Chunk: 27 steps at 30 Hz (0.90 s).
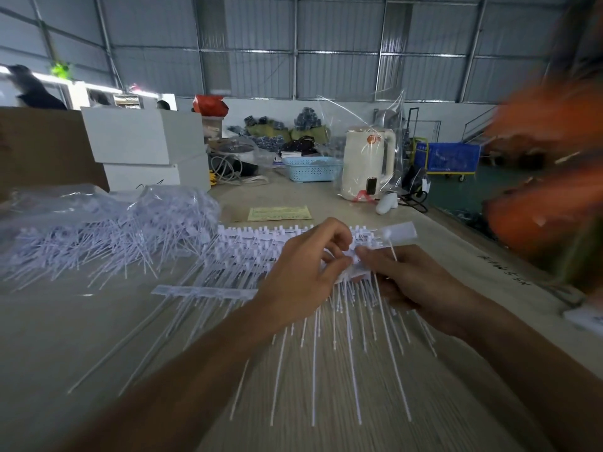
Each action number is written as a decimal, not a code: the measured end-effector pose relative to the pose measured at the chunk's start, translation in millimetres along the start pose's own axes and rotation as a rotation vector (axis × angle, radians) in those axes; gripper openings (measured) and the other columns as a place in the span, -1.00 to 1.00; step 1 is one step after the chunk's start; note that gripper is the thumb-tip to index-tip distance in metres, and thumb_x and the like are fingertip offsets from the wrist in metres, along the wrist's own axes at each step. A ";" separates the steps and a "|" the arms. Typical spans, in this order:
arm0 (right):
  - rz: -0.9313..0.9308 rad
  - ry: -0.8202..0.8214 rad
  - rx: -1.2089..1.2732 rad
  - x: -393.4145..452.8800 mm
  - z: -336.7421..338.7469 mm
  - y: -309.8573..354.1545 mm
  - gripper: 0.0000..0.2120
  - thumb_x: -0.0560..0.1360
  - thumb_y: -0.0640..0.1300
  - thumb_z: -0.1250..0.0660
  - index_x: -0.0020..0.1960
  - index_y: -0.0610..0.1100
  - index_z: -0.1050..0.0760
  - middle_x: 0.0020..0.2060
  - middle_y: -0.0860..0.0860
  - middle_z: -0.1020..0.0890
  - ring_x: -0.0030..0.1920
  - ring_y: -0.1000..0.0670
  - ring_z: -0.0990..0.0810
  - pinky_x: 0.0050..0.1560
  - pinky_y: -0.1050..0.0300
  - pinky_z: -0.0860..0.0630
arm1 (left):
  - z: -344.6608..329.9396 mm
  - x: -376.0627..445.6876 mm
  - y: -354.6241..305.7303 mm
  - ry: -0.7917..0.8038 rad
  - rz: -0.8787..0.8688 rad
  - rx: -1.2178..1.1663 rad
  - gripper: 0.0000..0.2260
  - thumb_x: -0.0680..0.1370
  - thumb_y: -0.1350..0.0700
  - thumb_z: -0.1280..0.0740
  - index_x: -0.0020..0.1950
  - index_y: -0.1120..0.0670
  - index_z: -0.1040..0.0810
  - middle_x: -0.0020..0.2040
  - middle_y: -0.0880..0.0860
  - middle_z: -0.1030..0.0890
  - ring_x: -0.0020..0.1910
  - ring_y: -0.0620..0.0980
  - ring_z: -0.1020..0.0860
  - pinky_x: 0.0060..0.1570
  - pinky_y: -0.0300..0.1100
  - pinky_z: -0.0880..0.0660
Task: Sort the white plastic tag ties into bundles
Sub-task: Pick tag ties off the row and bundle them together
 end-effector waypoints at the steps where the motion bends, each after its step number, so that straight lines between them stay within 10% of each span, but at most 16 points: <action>1: -0.008 0.015 -0.001 -0.1 -2.2 -1.2 -0.66 0.49 0.20 -0.37 -0.30 -0.02 -0.53 -0.51 0.09 -0.28 -0.51 0.08 -0.20 -0.49 0.22 -0.17 | -0.4 0.2 -1.0 -0.004 -0.010 0.015 -0.81 0.54 0.29 -0.41 0.07 0.08 -0.51 -0.05 -0.06 -0.58 -0.05 -0.08 -0.58 -0.06 -0.19 -0.56; 10: 0.048 -0.101 0.223 0.0 1.9 5.3 -0.69 0.55 -0.01 -0.37 -0.36 0.00 -0.54 -0.52 0.06 -0.35 -0.54 0.09 -0.24 -0.54 0.27 -0.18 | 11.6 -4.4 9.5 0.223 0.127 0.144 -0.79 0.59 -0.06 -0.37 0.16 -0.01 -0.63 -0.14 -0.05 -0.68 -0.39 -0.07 -0.57 -0.38 -0.13 -0.51; 18: -0.005 0.042 0.179 -3.7 0.0 5.3 -0.62 0.57 0.12 -0.28 -0.15 -0.17 -0.62 -0.50 0.04 -0.31 -0.50 0.06 -0.16 -0.50 0.20 -0.08 | 18.5 -7.2 -18.2 0.027 -0.203 0.688 -0.69 0.60 0.00 -0.27 0.20 0.15 -0.63 0.00 0.09 -0.69 -0.10 0.14 -0.66 -0.16 0.02 -0.61; 27: 0.349 -0.082 -0.147 -8.7 3.1 23.2 -0.62 0.65 -0.05 -0.20 -0.22 -0.21 -0.60 -0.49 0.03 -0.38 -0.50 0.15 -0.28 -0.44 0.38 -0.23 | 15.8 -2.9 -14.8 0.158 -0.052 0.405 -0.70 0.68 0.02 -0.16 0.07 0.15 -0.63 -0.17 0.01 -0.58 -0.16 0.04 -0.55 -0.12 0.03 -0.53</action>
Point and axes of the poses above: each hand's wrist, its own x-axis towards the middle knuckle, its own z-axis out of the back of the hand, y = z × x, the point moved 4 cm from there along x, towards the middle knuckle
